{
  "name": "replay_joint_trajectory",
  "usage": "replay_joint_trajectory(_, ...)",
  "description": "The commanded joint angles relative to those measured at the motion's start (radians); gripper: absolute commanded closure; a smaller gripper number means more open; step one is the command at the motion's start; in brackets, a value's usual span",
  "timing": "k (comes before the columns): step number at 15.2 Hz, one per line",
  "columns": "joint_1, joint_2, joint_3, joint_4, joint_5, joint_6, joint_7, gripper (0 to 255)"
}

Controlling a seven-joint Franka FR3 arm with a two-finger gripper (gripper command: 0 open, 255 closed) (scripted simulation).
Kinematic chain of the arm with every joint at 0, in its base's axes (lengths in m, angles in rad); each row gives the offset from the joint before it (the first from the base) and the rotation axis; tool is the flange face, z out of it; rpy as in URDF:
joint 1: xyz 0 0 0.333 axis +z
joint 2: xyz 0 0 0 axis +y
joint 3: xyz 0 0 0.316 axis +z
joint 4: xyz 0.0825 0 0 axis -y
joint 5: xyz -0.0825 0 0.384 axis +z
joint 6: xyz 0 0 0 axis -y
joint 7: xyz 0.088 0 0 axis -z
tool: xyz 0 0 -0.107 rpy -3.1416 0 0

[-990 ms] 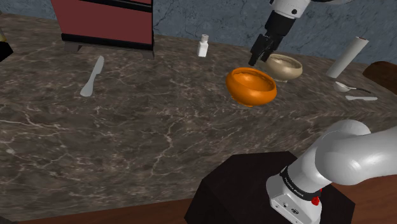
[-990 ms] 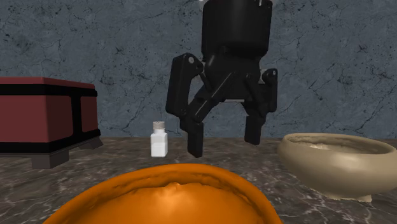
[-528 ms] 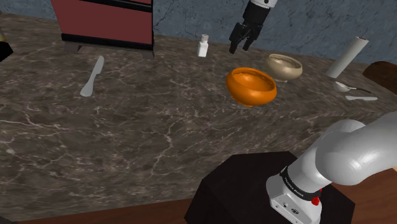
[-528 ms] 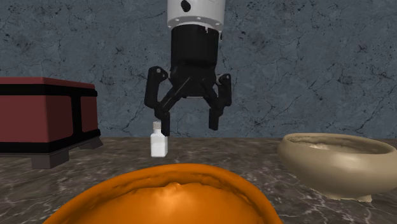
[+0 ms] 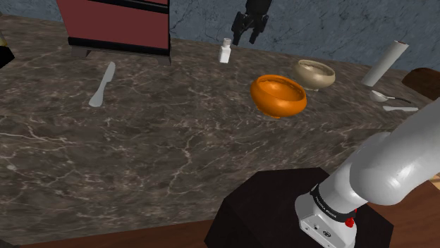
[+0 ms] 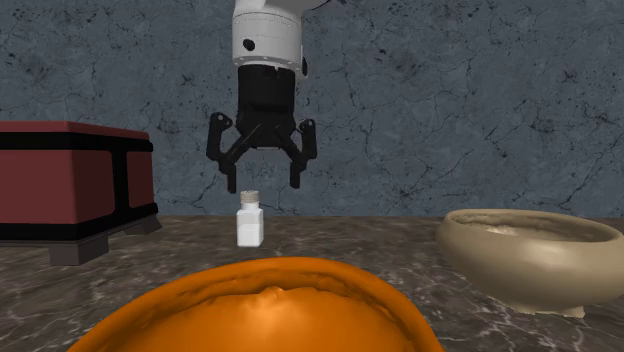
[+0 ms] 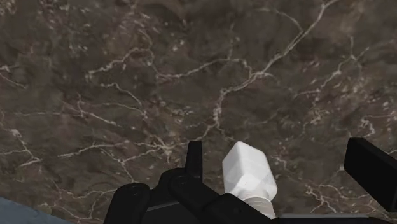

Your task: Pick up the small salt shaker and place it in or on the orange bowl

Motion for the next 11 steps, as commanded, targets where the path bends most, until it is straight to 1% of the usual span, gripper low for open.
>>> replay_joint_trajectory(1,0.000,0.094,-0.001,0.123,0.002,-0.022,0.003,0)
replay_joint_trajectory(3,0.000,0.176,0.000,0.229,0.003,-0.040,0.009,0)
replay_joint_trajectory(4,0.000,0.197,0.000,0.258,0.003,-0.046,0.011,0)
replay_joint_trajectory(11,0.000,0.204,0.000,0.173,0.003,0.046,0.011,0)
